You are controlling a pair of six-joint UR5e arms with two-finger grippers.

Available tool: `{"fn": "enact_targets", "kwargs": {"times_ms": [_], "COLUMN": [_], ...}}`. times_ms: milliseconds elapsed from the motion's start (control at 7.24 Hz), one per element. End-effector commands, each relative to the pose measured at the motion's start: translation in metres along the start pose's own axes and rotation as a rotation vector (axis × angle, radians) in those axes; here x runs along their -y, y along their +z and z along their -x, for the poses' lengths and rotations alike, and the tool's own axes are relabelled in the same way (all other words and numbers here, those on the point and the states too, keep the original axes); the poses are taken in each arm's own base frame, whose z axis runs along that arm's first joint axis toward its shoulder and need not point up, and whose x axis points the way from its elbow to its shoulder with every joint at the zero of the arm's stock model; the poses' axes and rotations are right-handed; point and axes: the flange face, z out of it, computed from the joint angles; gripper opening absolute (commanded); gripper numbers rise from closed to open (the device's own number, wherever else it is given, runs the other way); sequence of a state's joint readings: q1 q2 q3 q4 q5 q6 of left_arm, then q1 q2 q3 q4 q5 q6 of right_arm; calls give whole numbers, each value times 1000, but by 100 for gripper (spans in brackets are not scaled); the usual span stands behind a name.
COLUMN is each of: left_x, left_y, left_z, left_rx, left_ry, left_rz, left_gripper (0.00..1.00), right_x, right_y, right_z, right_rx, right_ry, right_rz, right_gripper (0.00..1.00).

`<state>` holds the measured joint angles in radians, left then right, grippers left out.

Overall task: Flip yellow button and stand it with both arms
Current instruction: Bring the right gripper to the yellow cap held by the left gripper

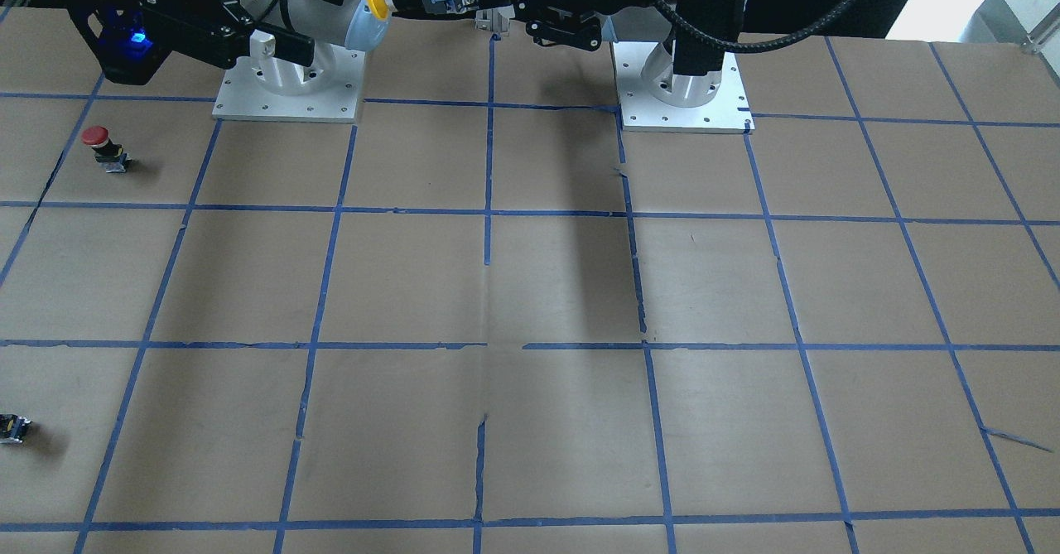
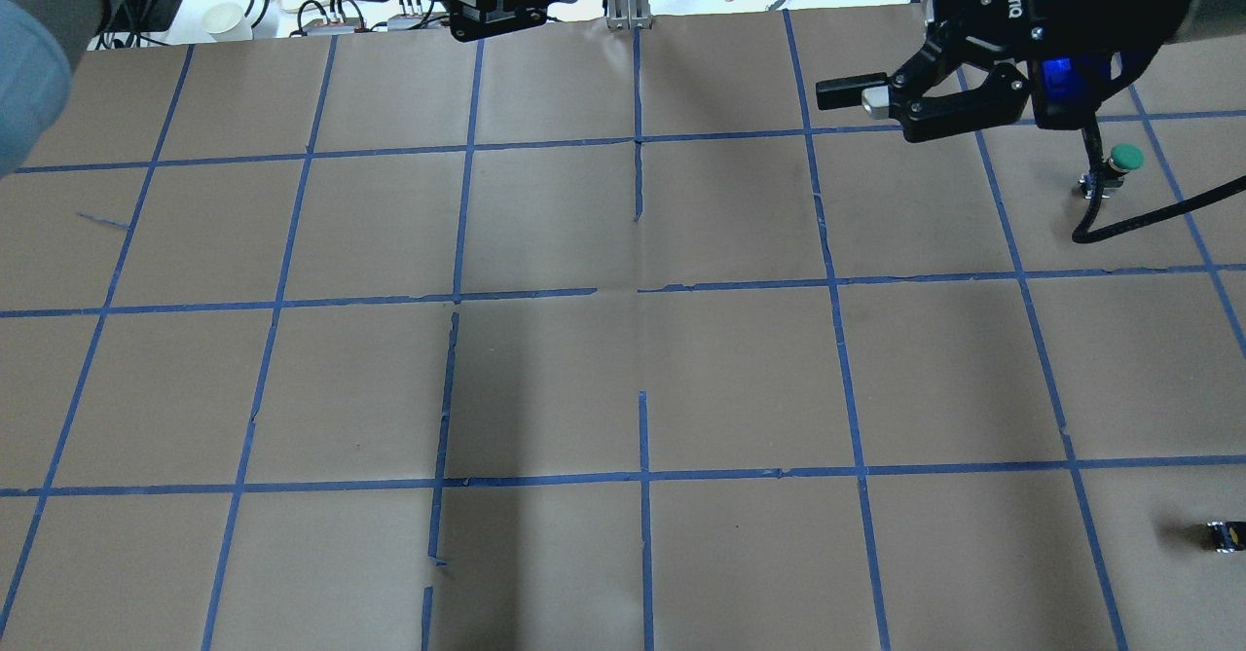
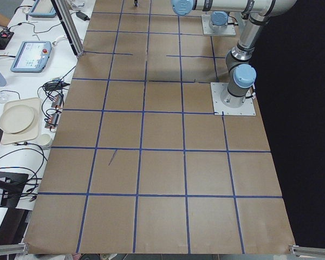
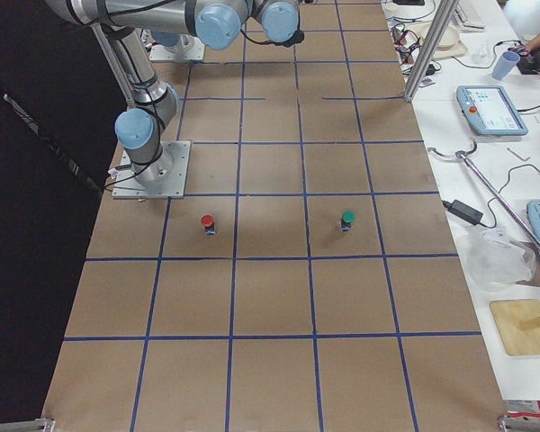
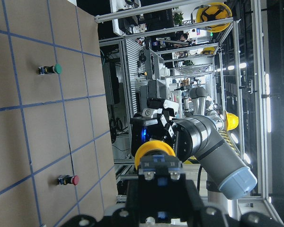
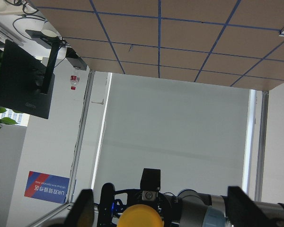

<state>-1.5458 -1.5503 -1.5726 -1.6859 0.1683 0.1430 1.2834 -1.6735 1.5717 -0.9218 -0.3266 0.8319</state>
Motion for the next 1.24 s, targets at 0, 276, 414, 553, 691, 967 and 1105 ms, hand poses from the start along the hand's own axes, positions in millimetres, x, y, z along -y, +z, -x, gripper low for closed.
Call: {"fn": "enact_targets", "kwargs": {"times_ms": [0,276,414,553,691,967,1105], "left_x": [-2,-4,-4,-4,-4,-4,-4], "left_y": [3,4,4,4,3,3,4], "left_z": [3,2,1,1,0,0,1], "left_rx": [-86,-59,-61,-61,-61,-64,-65], "left_ry": [-43,-27,-26,-26,-23,-24,-26], "left_rz": [-5,-1,-2,-2,-2,-3,-3], "left_gripper": [5,5,5,5,5,5,5], "right_x": [-14,-21,-23,-25,-28,-42,-42], "right_y": [13,26,25,24,24,22,22], "right_z": [0,0,0,2,1,0,0], "right_rx": [-5,-4,-2,4,6,48,50], "right_ry": [8,9,22,25,31,34,33], "right_rz": [31,70,71,66,65,114,114], "right_gripper": [100,99,99,99,99,99,99]}}
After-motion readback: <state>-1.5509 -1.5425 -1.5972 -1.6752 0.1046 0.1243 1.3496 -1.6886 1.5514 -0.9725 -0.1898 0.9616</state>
